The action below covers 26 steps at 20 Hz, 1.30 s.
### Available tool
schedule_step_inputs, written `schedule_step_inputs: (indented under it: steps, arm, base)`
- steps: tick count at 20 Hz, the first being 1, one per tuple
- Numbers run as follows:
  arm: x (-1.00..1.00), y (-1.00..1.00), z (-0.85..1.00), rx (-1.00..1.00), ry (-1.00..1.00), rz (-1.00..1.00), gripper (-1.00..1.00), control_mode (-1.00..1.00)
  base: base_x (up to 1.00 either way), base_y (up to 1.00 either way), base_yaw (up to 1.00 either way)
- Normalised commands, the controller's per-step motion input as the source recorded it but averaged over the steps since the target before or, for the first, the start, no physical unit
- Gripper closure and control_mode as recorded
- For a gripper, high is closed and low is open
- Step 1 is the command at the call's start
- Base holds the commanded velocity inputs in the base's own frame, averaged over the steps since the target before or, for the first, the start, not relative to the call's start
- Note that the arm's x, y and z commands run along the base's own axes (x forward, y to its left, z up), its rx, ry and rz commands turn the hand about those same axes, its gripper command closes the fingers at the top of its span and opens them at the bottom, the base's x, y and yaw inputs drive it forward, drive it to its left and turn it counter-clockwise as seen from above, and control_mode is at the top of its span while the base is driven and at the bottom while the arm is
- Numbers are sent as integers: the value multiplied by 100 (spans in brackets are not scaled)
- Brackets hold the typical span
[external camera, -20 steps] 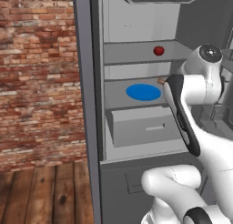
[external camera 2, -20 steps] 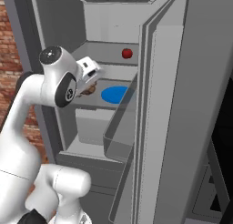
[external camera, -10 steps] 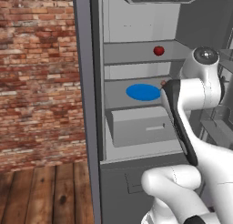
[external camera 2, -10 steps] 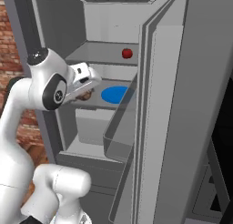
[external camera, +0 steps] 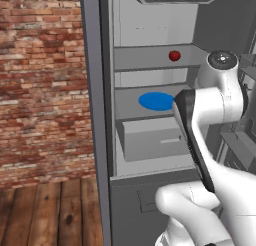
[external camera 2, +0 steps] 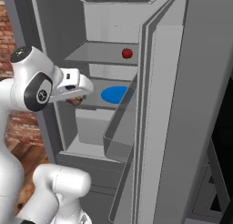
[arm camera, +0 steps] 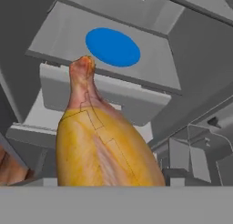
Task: Transport the chicken drumstick from the fridge to the microwave and turn on the microwave.
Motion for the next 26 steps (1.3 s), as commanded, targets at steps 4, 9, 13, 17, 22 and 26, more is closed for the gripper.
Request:
schedule_step_inputs:
  steps: [4,9,13,17,22,26]
  arm:
    - [-39,19,0,12,-16,-10,100,-100]
    - [-44,13,0,12,-23,-5,100,-100]
    - [-42,3,0,13,-29,0,100,-100]
    - [-42,0,8,11,-7,0,100,-100]
    - [-38,0,15,5,0,-1,100,-100]
    - [-14,0,7,0,0,-2,100,-100]
  base:
    - [0,0,0]
    - [0,0,0]
    - [0,0,0]
    - [0,0,0]
    - [0,0,0]
    - [0,0,0]
